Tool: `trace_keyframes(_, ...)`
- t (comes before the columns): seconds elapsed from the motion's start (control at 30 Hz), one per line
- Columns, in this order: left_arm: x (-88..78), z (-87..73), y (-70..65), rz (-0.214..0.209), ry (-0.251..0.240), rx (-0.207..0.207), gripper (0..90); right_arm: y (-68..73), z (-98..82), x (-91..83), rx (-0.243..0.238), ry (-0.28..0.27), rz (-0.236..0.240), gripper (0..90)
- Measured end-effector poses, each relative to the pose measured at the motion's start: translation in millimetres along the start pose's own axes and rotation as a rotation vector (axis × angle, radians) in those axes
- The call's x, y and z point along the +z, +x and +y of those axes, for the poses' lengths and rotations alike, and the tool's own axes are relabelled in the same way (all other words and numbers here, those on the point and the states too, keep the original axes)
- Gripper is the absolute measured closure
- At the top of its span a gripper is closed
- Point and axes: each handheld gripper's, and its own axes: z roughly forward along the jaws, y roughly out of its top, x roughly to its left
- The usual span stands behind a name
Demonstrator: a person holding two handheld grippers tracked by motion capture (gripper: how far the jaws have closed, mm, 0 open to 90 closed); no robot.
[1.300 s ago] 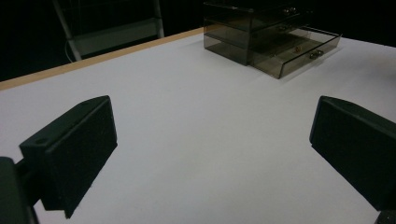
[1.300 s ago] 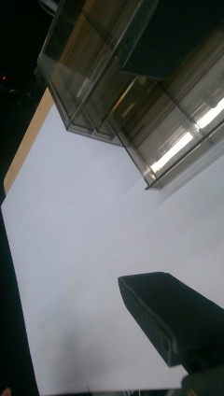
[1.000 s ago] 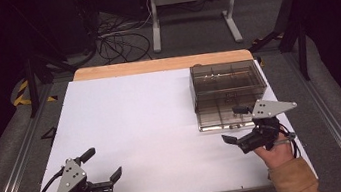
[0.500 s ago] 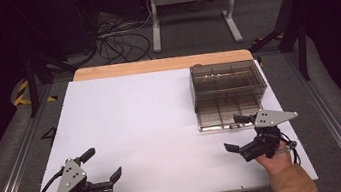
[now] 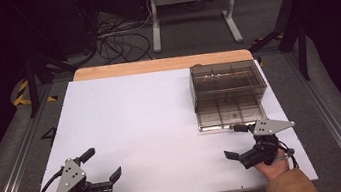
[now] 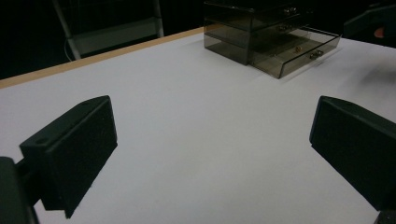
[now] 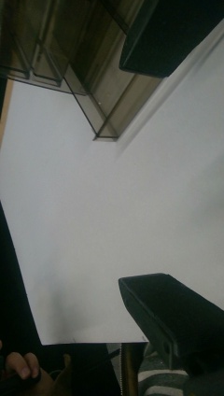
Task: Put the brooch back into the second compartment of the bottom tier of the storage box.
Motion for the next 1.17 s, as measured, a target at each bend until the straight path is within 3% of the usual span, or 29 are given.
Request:
trace_keyframes(0.13,0.8,-0.1,0.5,-0.001,0.003,0.008,1.6,3.4,-5.4,3.6,-0.015,0.030,-0.003,0.3)
trace_keyframes(0.37,3.2,-0.6,2.2,-0.005,0.007,0.007,1.6,5.8,-14.5,9.8,0.008,0.038,-0.002,0.3)
trace_keyframes(0.6,3.1,-1.1,1.9,-0.003,0.011,0.017,1.6,5.5,-12.2,20.1,-0.031,0.059,-0.010,0.3)
trace_keyframes(1.0,5.0,-2.8,1.6,0.010,0.015,0.038,1.7,5.5,-9.9,15.1,-0.046,0.028,-0.024,0.1)
trace_keyframes(1.17,5.8,-3.6,2.5,0.002,0.006,0.017,2.1,5.0,-9.8,14.4,-0.046,0.027,-0.025,0.1)
